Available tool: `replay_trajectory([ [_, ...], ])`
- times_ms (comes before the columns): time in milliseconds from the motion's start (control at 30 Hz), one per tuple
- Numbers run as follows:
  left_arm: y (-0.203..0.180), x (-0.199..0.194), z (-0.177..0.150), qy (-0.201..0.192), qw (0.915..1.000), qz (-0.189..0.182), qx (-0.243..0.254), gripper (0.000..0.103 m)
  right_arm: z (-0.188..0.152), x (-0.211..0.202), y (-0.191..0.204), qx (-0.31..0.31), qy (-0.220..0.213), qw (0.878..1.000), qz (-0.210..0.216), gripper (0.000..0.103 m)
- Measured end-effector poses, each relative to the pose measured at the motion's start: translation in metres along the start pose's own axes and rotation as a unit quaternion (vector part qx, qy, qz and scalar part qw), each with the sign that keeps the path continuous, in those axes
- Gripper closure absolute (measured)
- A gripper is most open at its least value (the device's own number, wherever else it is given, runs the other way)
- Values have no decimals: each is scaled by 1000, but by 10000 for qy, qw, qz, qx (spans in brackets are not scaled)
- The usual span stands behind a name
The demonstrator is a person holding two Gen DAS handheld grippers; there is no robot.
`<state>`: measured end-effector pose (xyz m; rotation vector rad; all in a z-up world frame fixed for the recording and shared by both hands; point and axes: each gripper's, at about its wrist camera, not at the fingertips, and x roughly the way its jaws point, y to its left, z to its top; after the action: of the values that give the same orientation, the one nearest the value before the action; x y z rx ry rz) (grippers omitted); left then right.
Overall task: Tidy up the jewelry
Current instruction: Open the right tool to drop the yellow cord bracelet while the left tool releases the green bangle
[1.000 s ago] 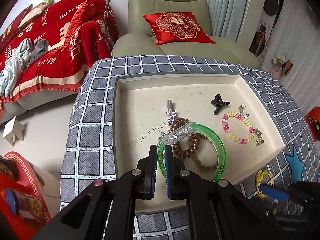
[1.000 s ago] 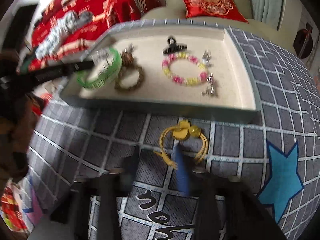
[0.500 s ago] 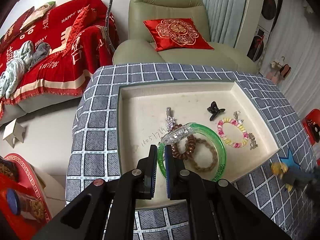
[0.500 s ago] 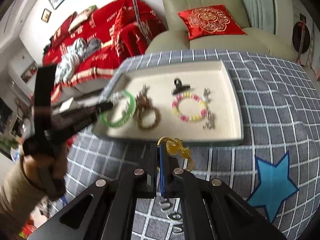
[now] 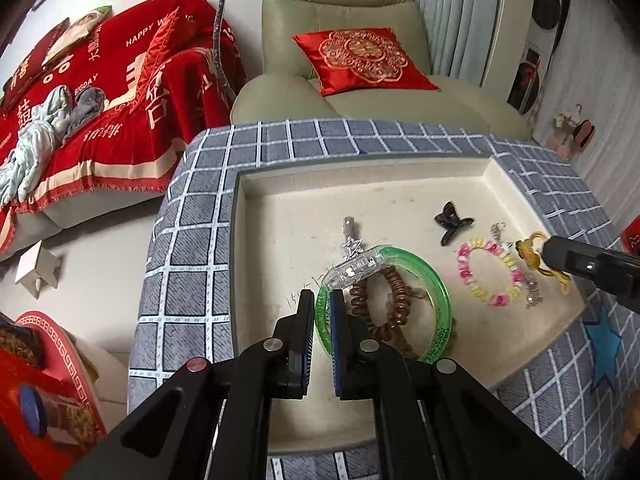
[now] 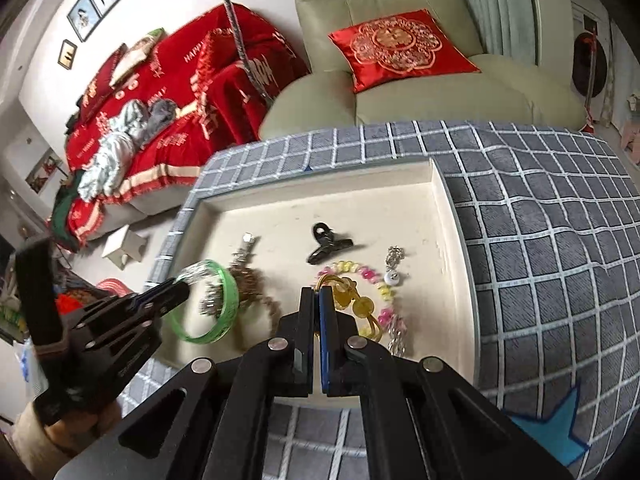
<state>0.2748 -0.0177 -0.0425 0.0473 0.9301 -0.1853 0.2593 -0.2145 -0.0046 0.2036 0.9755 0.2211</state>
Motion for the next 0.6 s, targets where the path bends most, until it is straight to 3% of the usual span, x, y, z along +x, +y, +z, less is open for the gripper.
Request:
replay_trajectory([
  [300,-9,13,-6,60,9995,250,176,79,-7,40,-8,-142,367,9990,-209,100],
  [600,-11,13,-8,101,9992,342,195,79,-11,32,-15,19,331,9994,-78,98],
])
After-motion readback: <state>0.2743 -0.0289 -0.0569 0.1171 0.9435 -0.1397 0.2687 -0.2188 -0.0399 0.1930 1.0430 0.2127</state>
